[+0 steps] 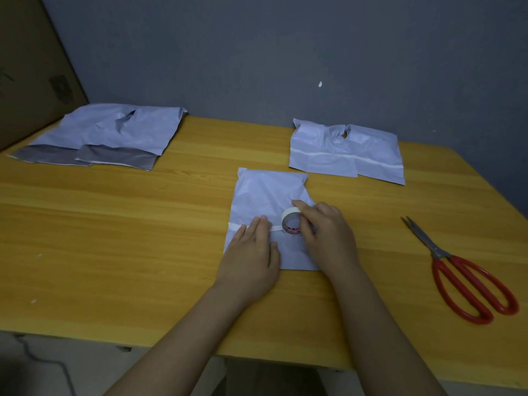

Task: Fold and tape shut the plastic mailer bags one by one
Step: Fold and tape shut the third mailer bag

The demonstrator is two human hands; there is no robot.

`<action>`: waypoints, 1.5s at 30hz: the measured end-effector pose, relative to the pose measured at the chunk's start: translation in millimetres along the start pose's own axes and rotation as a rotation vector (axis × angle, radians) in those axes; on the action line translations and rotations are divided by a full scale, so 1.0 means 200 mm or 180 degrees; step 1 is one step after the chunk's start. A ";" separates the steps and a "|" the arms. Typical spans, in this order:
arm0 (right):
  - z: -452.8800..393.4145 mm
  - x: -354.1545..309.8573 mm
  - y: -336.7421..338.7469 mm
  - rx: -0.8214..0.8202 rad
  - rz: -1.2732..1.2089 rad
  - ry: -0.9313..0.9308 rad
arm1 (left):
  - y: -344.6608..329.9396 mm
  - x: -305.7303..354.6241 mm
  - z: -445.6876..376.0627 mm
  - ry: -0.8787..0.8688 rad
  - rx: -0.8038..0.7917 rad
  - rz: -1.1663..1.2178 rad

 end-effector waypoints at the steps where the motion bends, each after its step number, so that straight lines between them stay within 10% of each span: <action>1: 0.00 0.00 0.00 0.0020 0.0005 -0.0001 | 0.00 0.00 0.00 0.0000 0.0013 0.0014; 45: -0.01 -0.03 0.01 0.0222 0.0514 0.0400 | 0.00 0.00 0.01 -0.0009 -0.0241 -0.0215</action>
Point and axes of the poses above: each hand's wrist, its own z-axis away from the middle knuckle, its own y-axis out of the back of the hand, x = y × z, the point moved 2 cm from there along -z, towards the middle knuckle, and after that the axes turned 10 degrees about -y, right-handed, at the moved point
